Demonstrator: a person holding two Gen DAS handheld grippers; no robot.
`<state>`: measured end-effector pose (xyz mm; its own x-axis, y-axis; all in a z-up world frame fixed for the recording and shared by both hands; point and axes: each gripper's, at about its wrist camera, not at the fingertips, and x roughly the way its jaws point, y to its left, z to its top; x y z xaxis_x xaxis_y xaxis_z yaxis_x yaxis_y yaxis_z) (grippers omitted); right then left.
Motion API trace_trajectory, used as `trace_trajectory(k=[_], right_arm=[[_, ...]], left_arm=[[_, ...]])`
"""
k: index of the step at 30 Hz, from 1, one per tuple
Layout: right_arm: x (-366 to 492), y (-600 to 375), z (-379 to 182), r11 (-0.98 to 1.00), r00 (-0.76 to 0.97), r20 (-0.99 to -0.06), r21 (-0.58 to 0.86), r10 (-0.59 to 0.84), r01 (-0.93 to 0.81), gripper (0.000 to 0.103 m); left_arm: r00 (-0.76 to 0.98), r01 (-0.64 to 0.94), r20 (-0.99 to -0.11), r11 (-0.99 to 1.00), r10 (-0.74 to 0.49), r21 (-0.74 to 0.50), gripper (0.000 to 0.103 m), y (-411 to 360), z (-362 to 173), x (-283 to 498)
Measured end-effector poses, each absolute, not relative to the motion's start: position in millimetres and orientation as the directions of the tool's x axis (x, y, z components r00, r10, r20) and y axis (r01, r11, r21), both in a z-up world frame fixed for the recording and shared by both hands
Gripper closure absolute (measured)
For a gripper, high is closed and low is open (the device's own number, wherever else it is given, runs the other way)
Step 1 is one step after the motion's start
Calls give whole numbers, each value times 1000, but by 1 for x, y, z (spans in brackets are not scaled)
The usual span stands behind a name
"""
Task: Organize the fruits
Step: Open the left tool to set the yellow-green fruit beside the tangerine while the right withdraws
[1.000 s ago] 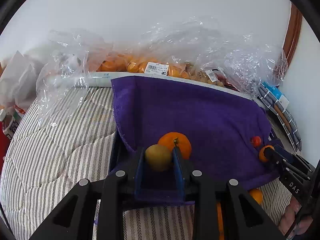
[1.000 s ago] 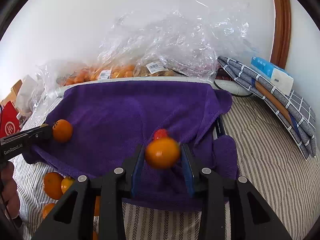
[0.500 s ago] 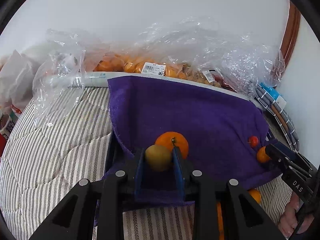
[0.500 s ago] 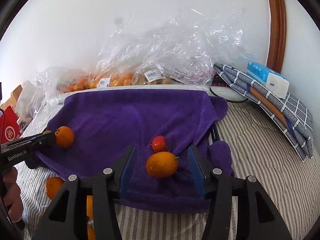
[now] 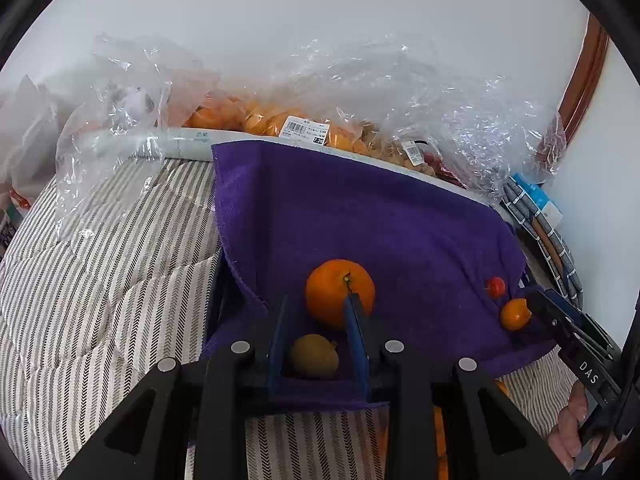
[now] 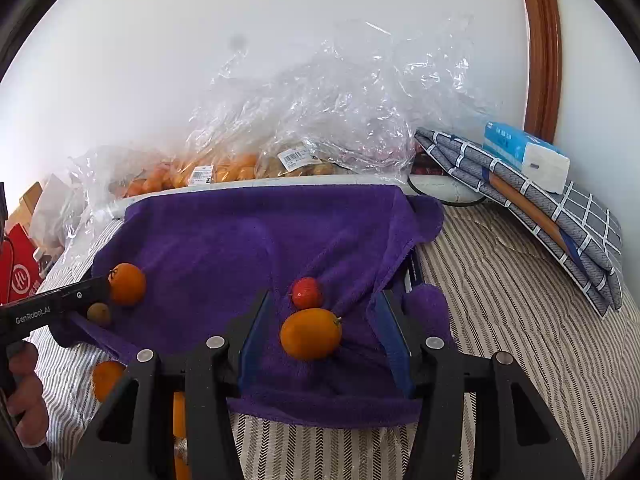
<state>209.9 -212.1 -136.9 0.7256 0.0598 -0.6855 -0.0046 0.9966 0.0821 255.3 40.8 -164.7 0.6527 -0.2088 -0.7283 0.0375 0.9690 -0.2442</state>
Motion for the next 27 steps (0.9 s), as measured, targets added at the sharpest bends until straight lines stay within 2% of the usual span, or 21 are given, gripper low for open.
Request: trace_trajectory(k=[7,15,18,20,23,27], right_arm=[[202,-209,-129,996,744,-664,89,79,-26,50],[195,-206,-125,990,731,-671,131,128,-54,51],[183,-202,-124,989,705,-698,139,127,-41,56],[170,-195,-125,988,690,-710,140,142,-59,57],[148,-181,-127,984,658,-732,143,177,-105,65],[125,-163,-130,966,629,-734,178,257,-188,65]], left_arm=[[660,40,-719,966,-218,-256,75,42,-165,255],[703,39,-675,960,-222,-276,66,45,-164,248],[721,34,-658,960,-217,-279,61,46,-161,244],[727,30,-650,956,-222,-293,60,49,-159,244],[731,23,-643,949,-230,-314,59,53,-158,244],[755,0,-628,957,-190,-289,56,55,-155,239]])
